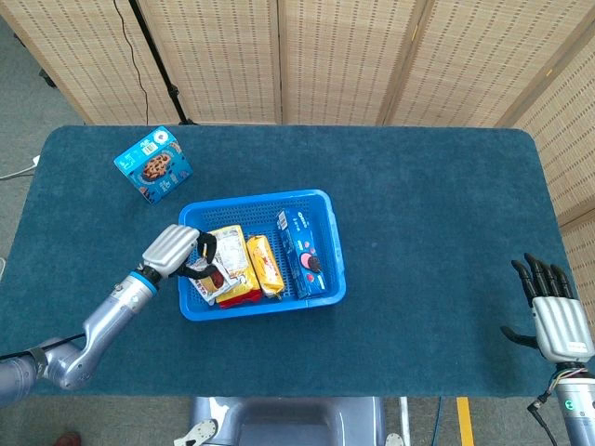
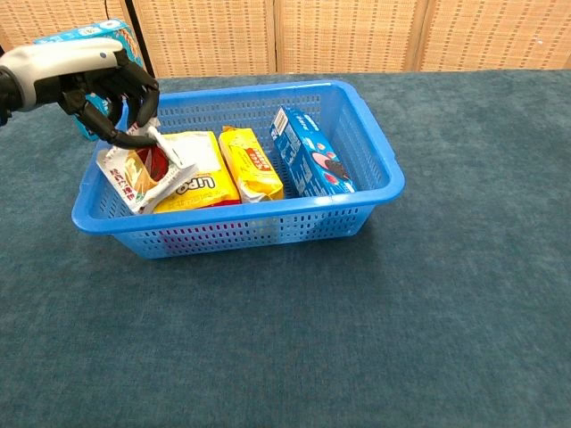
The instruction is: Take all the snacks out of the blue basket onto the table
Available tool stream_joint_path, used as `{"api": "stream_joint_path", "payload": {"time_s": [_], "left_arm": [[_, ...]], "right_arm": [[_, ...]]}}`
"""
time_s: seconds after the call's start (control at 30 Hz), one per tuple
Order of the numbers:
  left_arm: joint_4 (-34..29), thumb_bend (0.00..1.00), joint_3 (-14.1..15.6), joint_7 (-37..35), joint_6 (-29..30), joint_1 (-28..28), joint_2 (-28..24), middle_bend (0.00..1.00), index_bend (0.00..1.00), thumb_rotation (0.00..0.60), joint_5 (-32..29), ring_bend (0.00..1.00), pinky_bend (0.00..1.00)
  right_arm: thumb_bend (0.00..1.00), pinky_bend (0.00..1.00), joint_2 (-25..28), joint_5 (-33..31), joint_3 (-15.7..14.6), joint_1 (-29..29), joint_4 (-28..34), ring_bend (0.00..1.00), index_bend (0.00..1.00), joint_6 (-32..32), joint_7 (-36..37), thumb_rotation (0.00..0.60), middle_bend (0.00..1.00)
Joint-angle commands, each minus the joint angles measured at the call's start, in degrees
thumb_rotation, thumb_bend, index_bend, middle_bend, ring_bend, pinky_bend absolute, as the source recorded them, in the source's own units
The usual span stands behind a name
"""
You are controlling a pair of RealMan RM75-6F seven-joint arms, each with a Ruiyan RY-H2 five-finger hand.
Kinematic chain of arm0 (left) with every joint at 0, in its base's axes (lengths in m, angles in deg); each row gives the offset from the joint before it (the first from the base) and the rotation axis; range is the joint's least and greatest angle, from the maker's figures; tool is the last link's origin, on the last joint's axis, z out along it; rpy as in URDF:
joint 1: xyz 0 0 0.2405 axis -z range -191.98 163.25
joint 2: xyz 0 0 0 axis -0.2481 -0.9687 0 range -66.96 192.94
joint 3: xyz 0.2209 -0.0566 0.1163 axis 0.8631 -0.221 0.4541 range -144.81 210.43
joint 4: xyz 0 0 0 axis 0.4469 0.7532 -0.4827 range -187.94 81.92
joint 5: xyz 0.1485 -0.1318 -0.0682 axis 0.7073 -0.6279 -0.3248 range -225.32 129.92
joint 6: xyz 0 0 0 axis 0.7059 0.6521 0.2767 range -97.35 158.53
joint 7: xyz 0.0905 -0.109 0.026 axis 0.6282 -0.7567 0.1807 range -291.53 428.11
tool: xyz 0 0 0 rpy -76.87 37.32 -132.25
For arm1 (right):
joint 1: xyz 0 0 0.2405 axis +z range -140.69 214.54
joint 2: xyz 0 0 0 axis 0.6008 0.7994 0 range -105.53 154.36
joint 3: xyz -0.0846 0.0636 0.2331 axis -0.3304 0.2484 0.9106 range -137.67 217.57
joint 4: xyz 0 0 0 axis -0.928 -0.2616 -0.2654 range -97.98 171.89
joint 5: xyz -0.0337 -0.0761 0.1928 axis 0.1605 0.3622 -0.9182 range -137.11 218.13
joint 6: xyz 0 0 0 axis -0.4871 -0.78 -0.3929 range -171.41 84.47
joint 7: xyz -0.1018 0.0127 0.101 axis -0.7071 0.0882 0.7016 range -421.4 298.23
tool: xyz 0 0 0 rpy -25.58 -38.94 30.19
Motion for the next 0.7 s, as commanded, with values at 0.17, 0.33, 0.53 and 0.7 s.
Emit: {"api": "stream_joint_path", "payload": {"time_s": [0.17, 0.33, 0.53, 0.7], "left_arm": [[-0.8, 0.41, -0.2, -2.0, 1.1, -0.8, -1.8, 0.67, 0.75, 0.600, 1.3, 0.59, 0.69], [-0.2, 0.49, -0.1, -3.9, 1.6, -1.1, -1.9, 0.68, 0.77, 0.600, 2.1, 0.61, 0.70], [-0.7, 0.50, -1.6, -8.0, 5.3, -2.4, -4.7, 0.69, 0.78, 0.600, 3.5, 0.61, 0.70], [-0.5, 0.50, -2.8, -13.2, 8.9, -5.1, -11.0, 0.70, 0.78, 0.600, 3.9, 0.62, 0.70]], "right_arm": [[0.00, 0.00, 0.0, 0.1, -0.1, 0.1, 0.1, 0.00, 0.00, 0.1, -0.2, 0.600, 0.00], [0.00, 0.00, -0.1, 0.2, -0.1, 0.0, 0.2, 0.00, 0.00, -0.1, -0.4, 0.600, 0.00], [0.00, 0.00, -0.2, 0.2, -0.2, 0.1, 0.2, 0.00, 0.00, 0.1, -0.6, 0.600, 0.00], [0.00, 0.00, -0.3, 0.7, -0.4, 0.1, 0.6, 0.00, 0.00, 0.1, -0.9, 0.600, 0.00]]}}
